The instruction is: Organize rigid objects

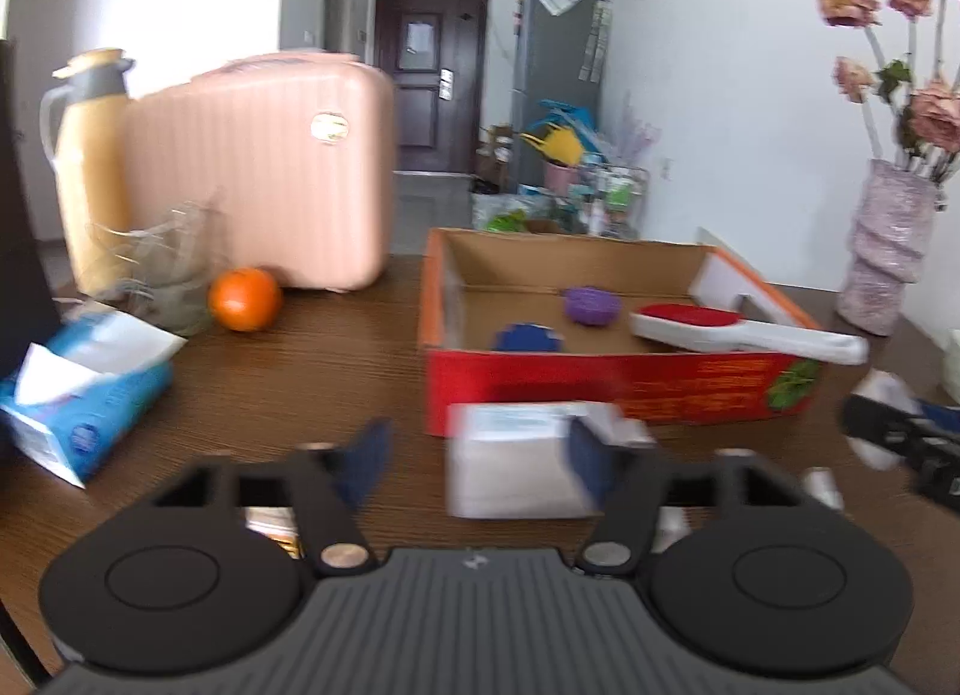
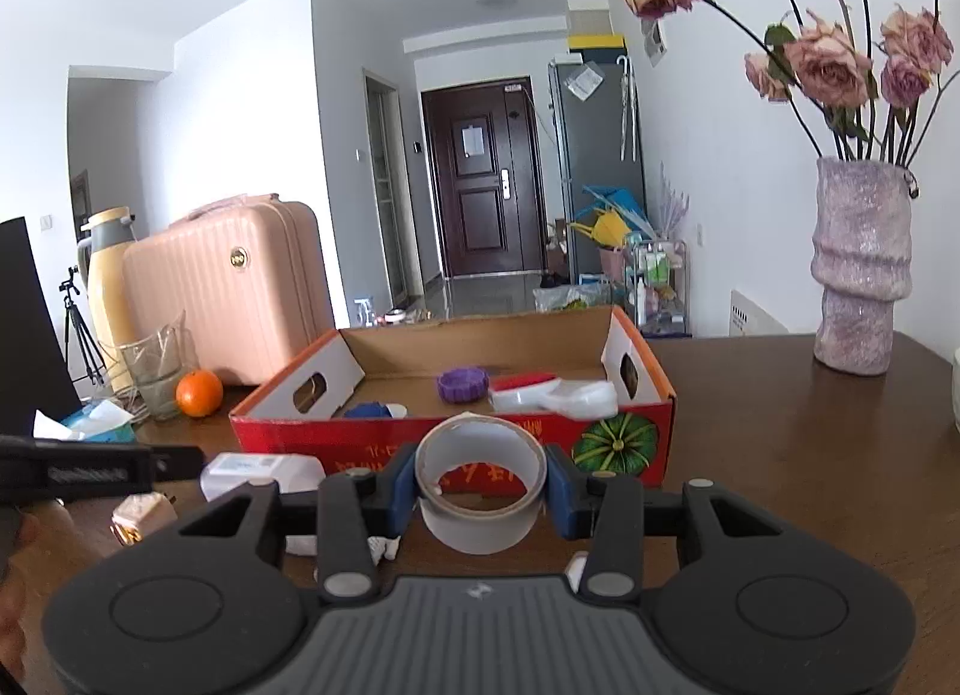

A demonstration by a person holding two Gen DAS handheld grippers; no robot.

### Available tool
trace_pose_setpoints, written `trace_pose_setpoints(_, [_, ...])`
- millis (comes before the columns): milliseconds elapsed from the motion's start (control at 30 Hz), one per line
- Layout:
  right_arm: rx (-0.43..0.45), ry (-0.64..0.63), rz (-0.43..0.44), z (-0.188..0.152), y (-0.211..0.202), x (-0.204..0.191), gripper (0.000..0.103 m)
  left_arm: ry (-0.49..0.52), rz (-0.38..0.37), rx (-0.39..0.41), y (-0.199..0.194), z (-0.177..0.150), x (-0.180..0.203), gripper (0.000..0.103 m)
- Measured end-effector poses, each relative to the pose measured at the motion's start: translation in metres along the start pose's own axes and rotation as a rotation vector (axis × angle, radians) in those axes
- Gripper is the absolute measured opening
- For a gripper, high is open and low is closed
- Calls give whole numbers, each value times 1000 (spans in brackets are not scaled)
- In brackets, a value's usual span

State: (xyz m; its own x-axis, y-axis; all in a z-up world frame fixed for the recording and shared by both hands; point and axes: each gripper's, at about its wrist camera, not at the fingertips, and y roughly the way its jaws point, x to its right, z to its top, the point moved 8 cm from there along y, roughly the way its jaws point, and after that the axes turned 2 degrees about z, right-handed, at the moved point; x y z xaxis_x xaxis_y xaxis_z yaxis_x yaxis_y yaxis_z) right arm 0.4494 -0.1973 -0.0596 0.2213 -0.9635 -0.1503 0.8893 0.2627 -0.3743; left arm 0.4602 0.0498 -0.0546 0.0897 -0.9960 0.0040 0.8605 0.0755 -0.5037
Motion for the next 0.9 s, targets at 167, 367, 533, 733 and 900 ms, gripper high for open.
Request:
trace_pose_setpoints(167, [-1, -13, -7, -4, -2, -2, 42, -5, 78, -55, 19, -9, -51, 101])
trace_pose_setpoints(367, [-13, -32, -16, -10, -1, -5, 42, -14, 120, -174, 56, -34, -79, 100])
trace_pose_setpoints(533, [-24, -32, -17, -12, 1, -4, 42, 16, 131, -233, 77, -43, -77, 62])
trace_pose_setpoints(733, [-17, -33, -13, -11, 0, -5, 42, -13, 134, -201, 70, -40, -78, 39])
trace_pose_setpoints(900, [-9, -33, -9, -10, -2, -5, 42, -33, 115, -129, 45, -26, -70, 39])
